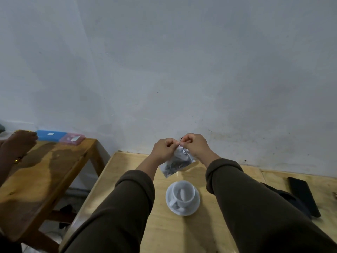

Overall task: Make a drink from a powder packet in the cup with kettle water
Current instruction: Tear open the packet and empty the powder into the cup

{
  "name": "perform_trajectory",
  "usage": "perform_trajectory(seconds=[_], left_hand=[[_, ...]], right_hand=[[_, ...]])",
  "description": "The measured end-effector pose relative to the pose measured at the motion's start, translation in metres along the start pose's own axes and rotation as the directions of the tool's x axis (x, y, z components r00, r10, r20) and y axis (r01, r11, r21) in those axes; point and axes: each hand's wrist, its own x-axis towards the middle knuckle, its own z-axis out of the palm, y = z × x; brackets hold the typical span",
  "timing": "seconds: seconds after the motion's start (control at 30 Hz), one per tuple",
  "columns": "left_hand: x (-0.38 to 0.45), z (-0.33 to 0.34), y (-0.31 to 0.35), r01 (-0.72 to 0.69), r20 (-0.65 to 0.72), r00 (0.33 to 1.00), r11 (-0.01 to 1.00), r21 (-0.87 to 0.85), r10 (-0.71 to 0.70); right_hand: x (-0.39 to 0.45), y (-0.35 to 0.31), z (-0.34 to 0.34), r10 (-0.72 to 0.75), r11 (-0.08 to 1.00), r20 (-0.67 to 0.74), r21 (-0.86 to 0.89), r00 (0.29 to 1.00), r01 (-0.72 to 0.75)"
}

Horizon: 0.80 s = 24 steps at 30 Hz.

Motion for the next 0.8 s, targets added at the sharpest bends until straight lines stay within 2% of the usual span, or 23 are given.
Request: perform_trajectory(seconds=[0.13, 0.3, 0.43, 0.8], left_hand=[[0.000, 0.005, 0.003, 0.014, 0.001, 1.000, 1.000, 0.014, -0.014], [0.004, 0.010, 0.008, 0.140, 0.012, 0.990, 0.987, -0.085, -0.139], [0.006, 0.011, 0.009, 0.218, 0.028, 0.976, 0.968, -0.127, -0.216], [0.017, 0.017, -0.007, 0.311, -0.023, 0.949, 0.943, -0.116, -0.316]], right_hand=[[0.002, 0.004, 0.003, -0.013, 0.999, -0.012, -0.041, 1.000, 0.013], [0.004, 0.007, 0.009, -0.115, 0.982, -0.062, -0.158, 0.991, 0.104], [0.006, 0.005, 0.012, -0.186, 0.958, -0.041, -0.228, 0.982, 0.172], [-0.002, 0.014, 0.007, -0.116, 0.971, 0.097, -0.200, 0.988, 0.134]])
